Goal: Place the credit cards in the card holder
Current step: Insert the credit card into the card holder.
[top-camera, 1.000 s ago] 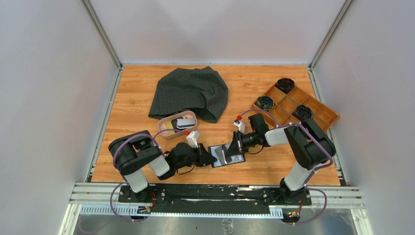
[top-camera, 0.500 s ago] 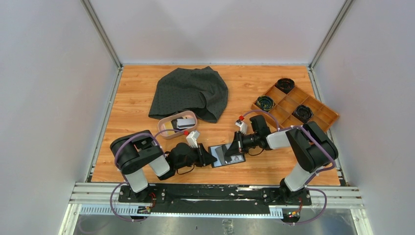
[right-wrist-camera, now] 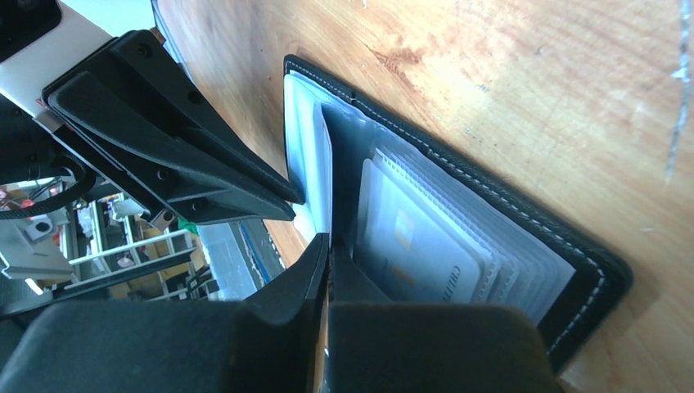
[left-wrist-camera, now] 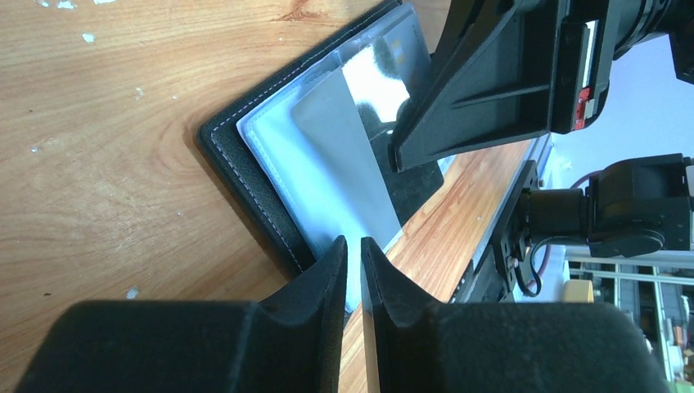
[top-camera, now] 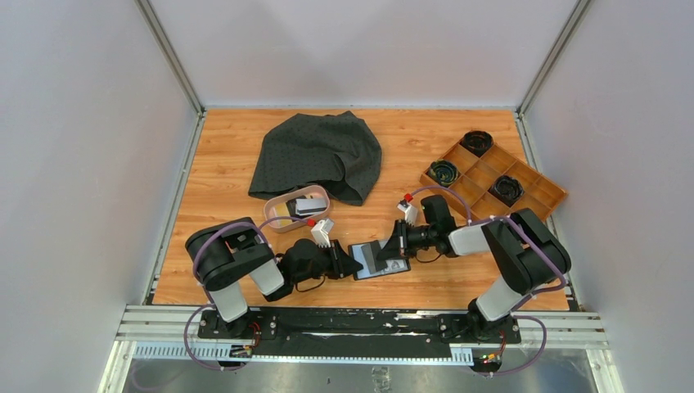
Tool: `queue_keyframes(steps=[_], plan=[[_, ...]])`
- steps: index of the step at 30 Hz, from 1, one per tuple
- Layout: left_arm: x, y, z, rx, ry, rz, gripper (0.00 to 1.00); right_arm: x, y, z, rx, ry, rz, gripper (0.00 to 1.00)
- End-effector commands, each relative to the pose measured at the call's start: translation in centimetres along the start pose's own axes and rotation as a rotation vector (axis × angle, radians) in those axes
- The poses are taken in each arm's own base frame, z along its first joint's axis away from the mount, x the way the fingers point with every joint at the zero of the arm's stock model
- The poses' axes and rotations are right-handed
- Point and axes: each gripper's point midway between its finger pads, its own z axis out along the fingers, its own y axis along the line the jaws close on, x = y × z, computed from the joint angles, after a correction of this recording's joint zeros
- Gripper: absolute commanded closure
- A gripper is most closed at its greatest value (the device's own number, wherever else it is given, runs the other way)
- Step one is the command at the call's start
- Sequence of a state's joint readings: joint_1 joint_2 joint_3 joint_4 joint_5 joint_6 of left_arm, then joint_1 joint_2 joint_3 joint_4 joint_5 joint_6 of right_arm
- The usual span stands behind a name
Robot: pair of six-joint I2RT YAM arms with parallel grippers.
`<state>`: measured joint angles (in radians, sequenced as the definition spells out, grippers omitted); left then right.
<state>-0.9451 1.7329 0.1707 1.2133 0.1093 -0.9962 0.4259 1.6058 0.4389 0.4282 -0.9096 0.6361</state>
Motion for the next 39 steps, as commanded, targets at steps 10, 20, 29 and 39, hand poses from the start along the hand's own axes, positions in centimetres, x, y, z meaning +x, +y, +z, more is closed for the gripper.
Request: queue_keyframes(steps=[10,20,29,39], plan=[[0.5,1.0,-0.2,-0.032,0.001,0.008,0.82,0.2,-1.7,0.5,0.084,-0.041,0.044,1.0],[0.5,0.9,-0.3,-0.028,-0.001,0.002,0.81,0.8,-1.4,1.1,0.085,-0.037,0.054,1.0],[0.1,0.5,-0.6,-0.014,-0.019,0.001,0.79,1.5,-0.7,1.9,0.079,0.018,-0.023,0.92],[-1.1,-0.6,-1.5,-0.008,-0.05,0.039,0.75,0.9,-0.2,1.5,0.088,0.03,-0.106,0.87]])
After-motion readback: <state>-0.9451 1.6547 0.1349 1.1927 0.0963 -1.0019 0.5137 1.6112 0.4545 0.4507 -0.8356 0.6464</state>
